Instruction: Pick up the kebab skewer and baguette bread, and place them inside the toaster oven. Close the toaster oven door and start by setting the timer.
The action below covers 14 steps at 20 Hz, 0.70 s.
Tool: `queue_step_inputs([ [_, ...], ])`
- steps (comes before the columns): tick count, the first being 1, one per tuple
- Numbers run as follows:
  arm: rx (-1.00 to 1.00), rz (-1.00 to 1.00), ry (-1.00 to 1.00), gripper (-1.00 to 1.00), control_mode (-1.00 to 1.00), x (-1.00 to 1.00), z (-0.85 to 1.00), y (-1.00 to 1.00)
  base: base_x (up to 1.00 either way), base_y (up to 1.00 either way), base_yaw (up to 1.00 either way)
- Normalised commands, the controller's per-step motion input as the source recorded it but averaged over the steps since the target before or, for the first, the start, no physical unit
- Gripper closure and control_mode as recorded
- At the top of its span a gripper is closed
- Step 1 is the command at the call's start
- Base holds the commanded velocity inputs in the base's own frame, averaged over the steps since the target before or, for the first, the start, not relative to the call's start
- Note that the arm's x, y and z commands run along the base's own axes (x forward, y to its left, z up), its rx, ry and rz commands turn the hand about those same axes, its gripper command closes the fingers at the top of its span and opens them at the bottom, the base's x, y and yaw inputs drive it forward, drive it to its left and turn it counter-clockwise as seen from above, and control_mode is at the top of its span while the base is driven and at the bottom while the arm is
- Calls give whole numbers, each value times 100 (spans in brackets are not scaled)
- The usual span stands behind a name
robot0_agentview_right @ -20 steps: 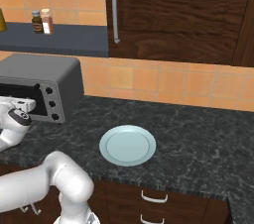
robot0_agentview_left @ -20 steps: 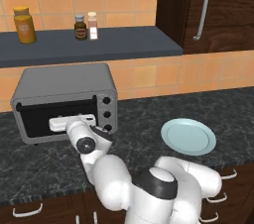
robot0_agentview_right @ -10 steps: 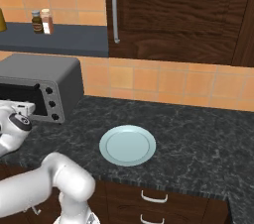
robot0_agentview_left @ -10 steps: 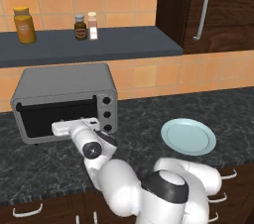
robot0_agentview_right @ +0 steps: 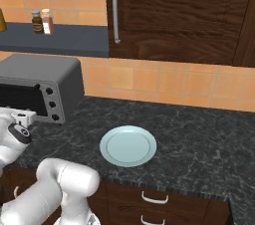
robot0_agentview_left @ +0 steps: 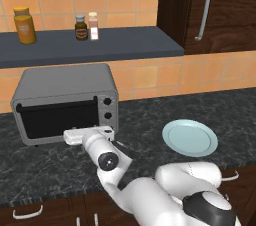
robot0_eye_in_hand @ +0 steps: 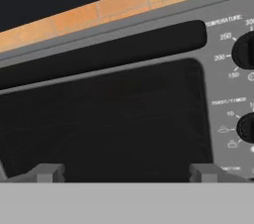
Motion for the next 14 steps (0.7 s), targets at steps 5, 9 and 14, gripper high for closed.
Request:
queue_step_inputs([
  [5, 0, -1, 8, -100, -100, -5, 0, -67, 0, 0, 0],
  [9, 0, 0, 6, -100, -100, 0, 0, -49, 0, 0, 0],
  [14, 0, 0, 1, -100, -100, 20, 0, -27, 0, 0, 0],
])
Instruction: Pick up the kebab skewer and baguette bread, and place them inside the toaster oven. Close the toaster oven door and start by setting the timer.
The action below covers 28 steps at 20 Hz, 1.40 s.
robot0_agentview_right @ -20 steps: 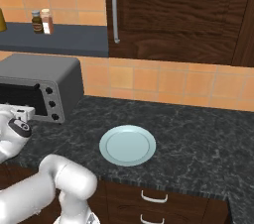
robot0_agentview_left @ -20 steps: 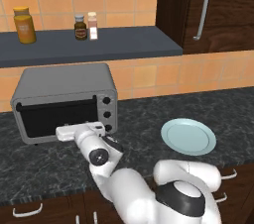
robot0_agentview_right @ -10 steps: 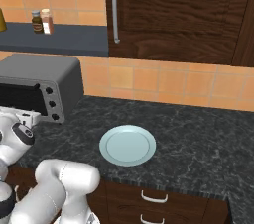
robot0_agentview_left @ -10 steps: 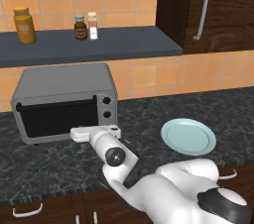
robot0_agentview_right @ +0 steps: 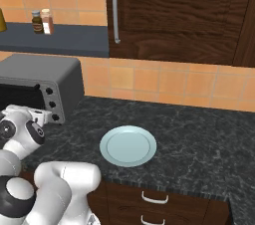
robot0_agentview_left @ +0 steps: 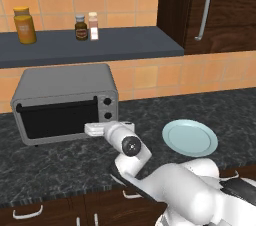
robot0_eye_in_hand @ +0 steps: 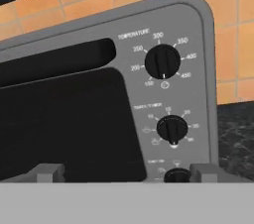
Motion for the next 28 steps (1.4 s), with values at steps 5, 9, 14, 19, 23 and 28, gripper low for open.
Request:
queue_step_inputs([
  [5, 0, 0, 0, -100, -100, 21, -1, -20, 0, 0, 0],
  [9, -3, 0, -1, -100, -100, 7, -12, -11, 0, 0, 0],
  [14, -5, -1, -3, -100, -100, 14, -3, -6, 0, 0, 0],
  [19, -3, 0, -12, -100, -100, 11, -3, 0, 0, 0, 0],
  [23, 0, 0, -3, -100, -100, 4, -19, -3, 0, 0, 0],
  [28, 0, 0, 0, -100, -100, 20, -2, -1, 0, 0, 0],
])
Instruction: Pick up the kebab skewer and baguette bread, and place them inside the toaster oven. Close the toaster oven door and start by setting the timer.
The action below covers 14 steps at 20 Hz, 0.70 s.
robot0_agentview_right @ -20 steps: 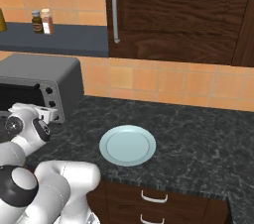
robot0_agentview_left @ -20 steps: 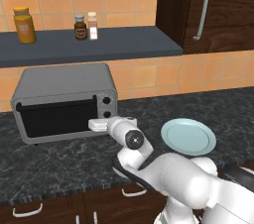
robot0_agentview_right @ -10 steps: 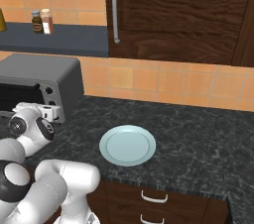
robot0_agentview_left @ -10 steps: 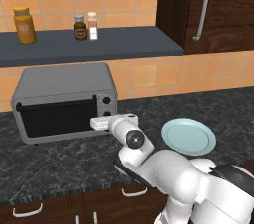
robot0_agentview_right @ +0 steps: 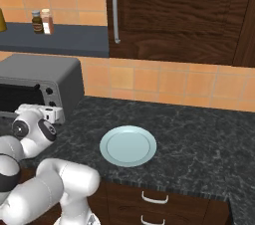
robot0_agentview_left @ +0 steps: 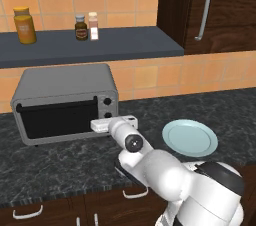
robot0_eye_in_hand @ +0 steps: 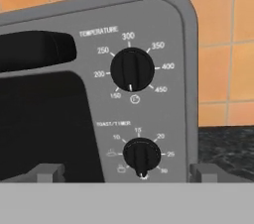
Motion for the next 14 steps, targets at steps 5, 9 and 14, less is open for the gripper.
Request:
queue_step_inputs([
  [5, 0, 0, 0, -100, -100, 24, -5, -5, 0, 0, 0],
  [9, 0, 0, 0, -100, -100, 13, -16, -9, 0, 0, 0],
  [14, 0, 0, 0, -100, -100, 11, -2, 0, 0, 0, 0],
])
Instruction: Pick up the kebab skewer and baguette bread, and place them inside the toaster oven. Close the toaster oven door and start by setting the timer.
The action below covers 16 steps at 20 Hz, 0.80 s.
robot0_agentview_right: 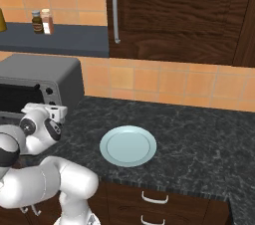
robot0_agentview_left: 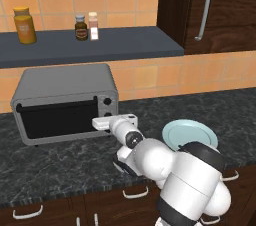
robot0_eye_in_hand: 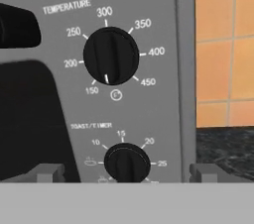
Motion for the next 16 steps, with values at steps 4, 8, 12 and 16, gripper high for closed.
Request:
queue_step_inputs([
  [4, 0, 0, 0, -100, -100, 17, 0, 0, 0, 0, 0],
  [8, 0, -1, 0, -100, -100, 6, 0, 0, 0, 0, 0],
  [12, 0, -3, 0, -100, -100, 0, 0, 1, 0, 0, 0],
  [16, 0, -4, 0, -100, -100, 0, 0, 7, 0, 0, 0],
])
